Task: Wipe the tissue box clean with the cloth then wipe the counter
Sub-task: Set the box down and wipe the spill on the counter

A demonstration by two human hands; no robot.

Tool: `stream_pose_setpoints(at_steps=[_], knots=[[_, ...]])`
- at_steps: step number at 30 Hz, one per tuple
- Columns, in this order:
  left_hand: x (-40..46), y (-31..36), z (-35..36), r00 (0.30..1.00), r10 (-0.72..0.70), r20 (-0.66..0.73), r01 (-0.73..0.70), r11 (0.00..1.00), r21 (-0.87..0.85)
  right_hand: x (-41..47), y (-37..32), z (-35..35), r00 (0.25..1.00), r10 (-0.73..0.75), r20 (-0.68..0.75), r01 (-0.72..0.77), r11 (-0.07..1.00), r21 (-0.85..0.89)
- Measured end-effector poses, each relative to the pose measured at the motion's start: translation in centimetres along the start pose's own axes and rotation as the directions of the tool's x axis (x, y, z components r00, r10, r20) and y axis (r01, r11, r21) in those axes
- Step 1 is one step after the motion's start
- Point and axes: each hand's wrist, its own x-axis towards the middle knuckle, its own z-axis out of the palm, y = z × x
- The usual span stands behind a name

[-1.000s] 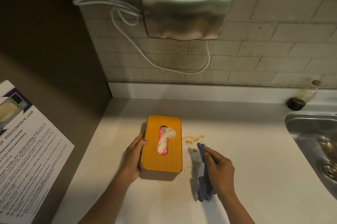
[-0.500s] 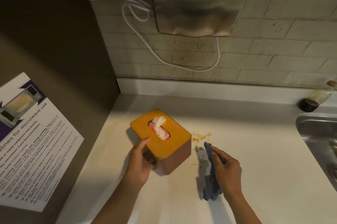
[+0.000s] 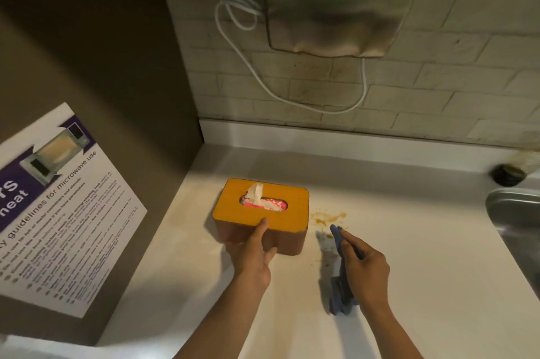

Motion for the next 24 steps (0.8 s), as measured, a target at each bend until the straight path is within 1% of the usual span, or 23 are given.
stream_pose_setpoints(at_steps=[6, 12, 16, 20, 24], knots=[[0.3, -0.2, 0.8, 1.000, -0.026, -0.007, 0.026, 0.999, 0.022, 0.7, -0.3, 0.2, 0.999, -0.031, -0.021, 0.031, 0.999, -0.019], [0.1, 0.4, 0.0, 0.998, -0.060, 0.032, 0.055, 0.988, 0.145, 1.6, -0.6, 0.4, 0.993, -0.106, -0.053, 0.098, 0.987, -0.131], [0.0, 0.2, -0.5, 0.995, -0.092, 0.027, 0.084, 0.973, 0.216, 1.8, -0.3, -0.1, 0.991, -0.110, -0.072, 0.095, 0.978, -0.184], [0.0, -0.1, -0.9, 0.985, -0.173, 0.008, 0.168, 0.963, 0.212, 1.9, 0.3, -0.3, 0.985, -0.153, -0.078, 0.129, 0.958, -0.257], [-0.3, -0.3, -0.2, 0.982, -0.188, 0.026, 0.181, 0.967, 0.177, 2.3, 1.0, -0.5, 0.983, -0.165, -0.081, 0.137, 0.950, -0.280]])
